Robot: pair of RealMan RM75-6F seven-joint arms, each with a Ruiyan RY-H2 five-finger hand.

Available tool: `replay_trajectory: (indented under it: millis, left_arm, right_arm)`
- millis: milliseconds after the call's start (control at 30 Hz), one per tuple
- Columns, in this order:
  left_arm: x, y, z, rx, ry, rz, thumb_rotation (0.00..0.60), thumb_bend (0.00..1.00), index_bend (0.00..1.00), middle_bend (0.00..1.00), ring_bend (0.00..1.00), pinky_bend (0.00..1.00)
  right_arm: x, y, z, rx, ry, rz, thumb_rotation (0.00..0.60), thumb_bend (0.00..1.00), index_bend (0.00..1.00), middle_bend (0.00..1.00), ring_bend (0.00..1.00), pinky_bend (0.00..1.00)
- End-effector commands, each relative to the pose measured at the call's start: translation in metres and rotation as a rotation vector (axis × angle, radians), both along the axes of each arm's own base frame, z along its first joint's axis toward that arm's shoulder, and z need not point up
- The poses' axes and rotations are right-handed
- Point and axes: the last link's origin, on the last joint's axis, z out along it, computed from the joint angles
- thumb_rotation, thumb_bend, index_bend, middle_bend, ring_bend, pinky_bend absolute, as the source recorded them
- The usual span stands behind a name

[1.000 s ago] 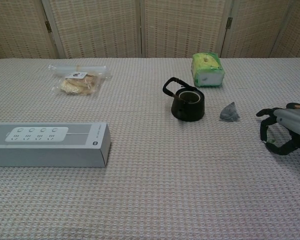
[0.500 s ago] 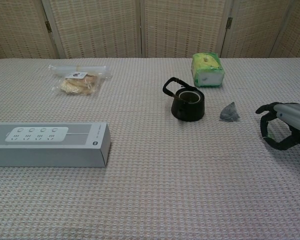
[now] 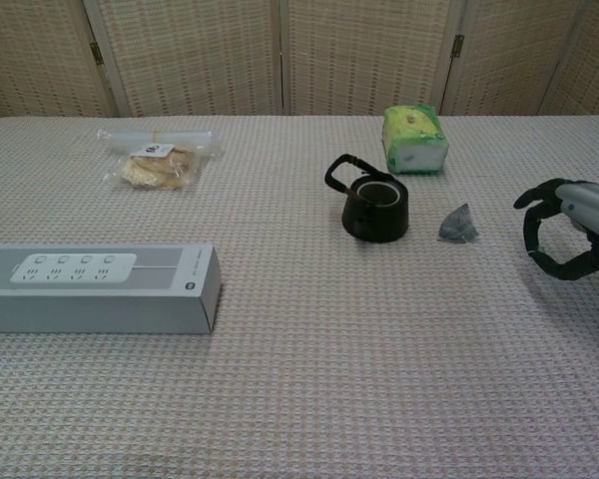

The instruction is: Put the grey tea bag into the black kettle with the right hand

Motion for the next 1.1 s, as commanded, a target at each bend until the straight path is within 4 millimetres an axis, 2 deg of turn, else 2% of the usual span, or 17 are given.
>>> replay_trajectory:
  millis: [33,267,600,1100]
  left_arm:
    - [0.000,-0.001,0.000,0.003,0.003,-0.001,0.600,0.27,0.00,0.00,0.00,0.18]
    - [0.001,-0.001,-0.001,0.006,0.009,-0.003,0.600,0.27,0.00,0.00,0.00,0.18]
    - [0.000,0.001,-0.002,0.003,0.019,0.008,0.600,0.27,0.00,0.00,0.00,0.18]
    - [-0.003,0.002,0.001,0.009,0.018,0.026,0.600,0.27,0.00,0.00,0.00,0.18]
  right_arm:
    - [0.007,0.002,0.011,-0.033,-0.020,0.029,0.600,0.45,0.65,0.17,0.00,0.00]
    - [0.025,-0.001,0.036,-0.110,-0.067,0.090,0.600,0.45,0.65,0.17,0.00,0.00]
    - [0.058,-0.022,0.067,-0.176,-0.087,0.145,0.600,0.45,0.65,0.17,0.00,0.00]
    - [0.111,-0.038,0.082,-0.213,-0.097,0.238,0.600,0.45,0.65,0.17,0.00,0.00]
